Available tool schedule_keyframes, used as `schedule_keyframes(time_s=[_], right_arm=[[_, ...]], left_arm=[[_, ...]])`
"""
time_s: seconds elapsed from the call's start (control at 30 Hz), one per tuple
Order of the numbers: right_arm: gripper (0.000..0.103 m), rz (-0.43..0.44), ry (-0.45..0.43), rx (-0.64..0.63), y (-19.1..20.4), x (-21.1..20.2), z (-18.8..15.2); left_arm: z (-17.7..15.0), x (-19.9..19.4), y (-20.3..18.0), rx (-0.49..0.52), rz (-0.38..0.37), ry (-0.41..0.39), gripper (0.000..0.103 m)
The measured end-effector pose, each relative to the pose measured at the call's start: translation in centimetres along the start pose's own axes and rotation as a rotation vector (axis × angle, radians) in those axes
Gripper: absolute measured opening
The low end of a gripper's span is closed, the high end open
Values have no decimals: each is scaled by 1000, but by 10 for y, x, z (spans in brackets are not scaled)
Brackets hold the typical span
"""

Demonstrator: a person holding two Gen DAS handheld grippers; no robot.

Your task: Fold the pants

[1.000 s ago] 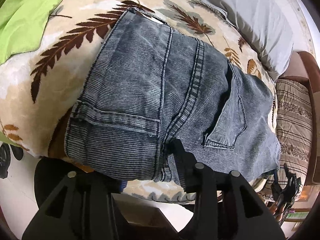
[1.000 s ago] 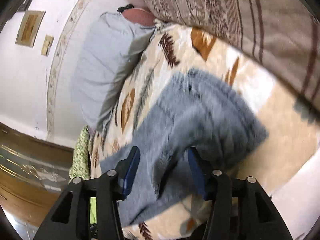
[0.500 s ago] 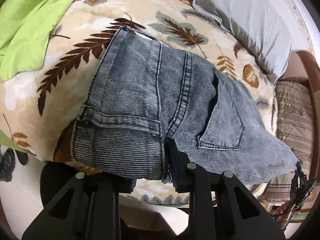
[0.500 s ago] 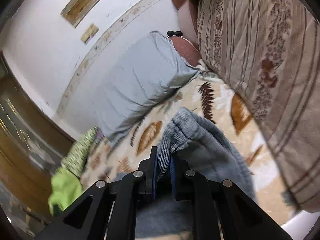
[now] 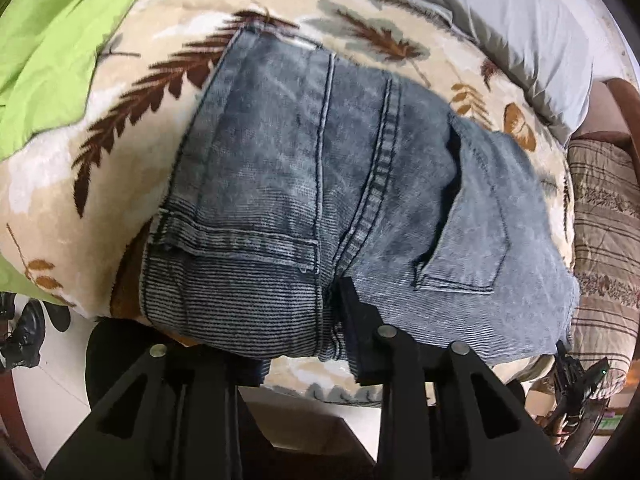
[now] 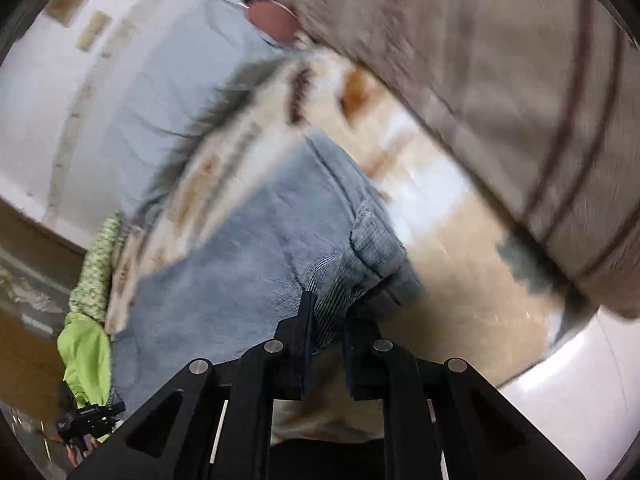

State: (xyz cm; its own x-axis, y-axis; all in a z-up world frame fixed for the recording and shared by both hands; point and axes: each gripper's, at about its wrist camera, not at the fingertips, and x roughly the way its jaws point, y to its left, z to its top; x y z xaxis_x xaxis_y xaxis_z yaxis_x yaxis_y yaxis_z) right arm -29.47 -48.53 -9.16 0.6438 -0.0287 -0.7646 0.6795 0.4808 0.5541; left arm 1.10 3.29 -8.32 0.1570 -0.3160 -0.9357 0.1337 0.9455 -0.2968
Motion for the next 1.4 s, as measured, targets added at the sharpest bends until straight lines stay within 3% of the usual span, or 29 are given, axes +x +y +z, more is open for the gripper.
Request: schedule_keyframes(time_s=[0.07, 0.17, 0.23, 0.33, 0.43, 0.5, 0.6, 0.7, 0.93, 1.03, 1.1, 1.17, 1.2, 1.23, 1.37, 1.4], right_arm=[[15, 9, -16, 8, 0, -4, -3], [24, -34, -28, -15, 5, -19, -3], [30, -88, -85, -37, 11, -42, -1], [37, -144, -180, -106, 26, -72, 4], [43, -108, -181, -206, 64, -72, 16], [46, -40, -130, -297, 106, -49, 22], [52, 53, -23, -408, 166, -3, 24], [52, 144, 104, -506, 235, 62, 21], [52, 142, 260, -656, 341, 181, 10], [54, 119, 323, -714, 360, 214, 1], [57, 117, 395, -745, 365, 235, -7], [48, 88, 422, -811, 369, 244, -17], [16, 66, 426, -868, 374, 245, -24], [2, 50, 408, -916, 382, 242, -29], [1, 57, 269, -979, 402, 219, -25], [1, 40, 276, -979, 399, 224, -25]], left_arm=[[0, 0, 3, 6, 5, 6, 36], [-1, -9, 6, 36, -16, 16, 38], [-5, -23, 9, 82, -45, 11, 38], [-11, -55, 20, 167, -87, -37, 38], [5, -74, 32, 162, -72, -96, 47], [28, -79, 39, 135, -28, -147, 61], [60, -68, 46, 94, 1, -136, 61], [93, -46, 57, 24, -50, -71, 61], [114, -8, 61, -9, -139, 70, 61], [115, 3, 61, 18, -150, 107, 63], [115, 8, 61, 18, -230, 131, 69], [116, 8, 57, 25, -329, 142, 70], [116, 6, 52, 39, -355, 134, 69], [117, 4, 49, 50, -352, 121, 68], [121, -6, 34, 105, -311, 53, 55], [123, -4, 33, 113, -272, 42, 45]])
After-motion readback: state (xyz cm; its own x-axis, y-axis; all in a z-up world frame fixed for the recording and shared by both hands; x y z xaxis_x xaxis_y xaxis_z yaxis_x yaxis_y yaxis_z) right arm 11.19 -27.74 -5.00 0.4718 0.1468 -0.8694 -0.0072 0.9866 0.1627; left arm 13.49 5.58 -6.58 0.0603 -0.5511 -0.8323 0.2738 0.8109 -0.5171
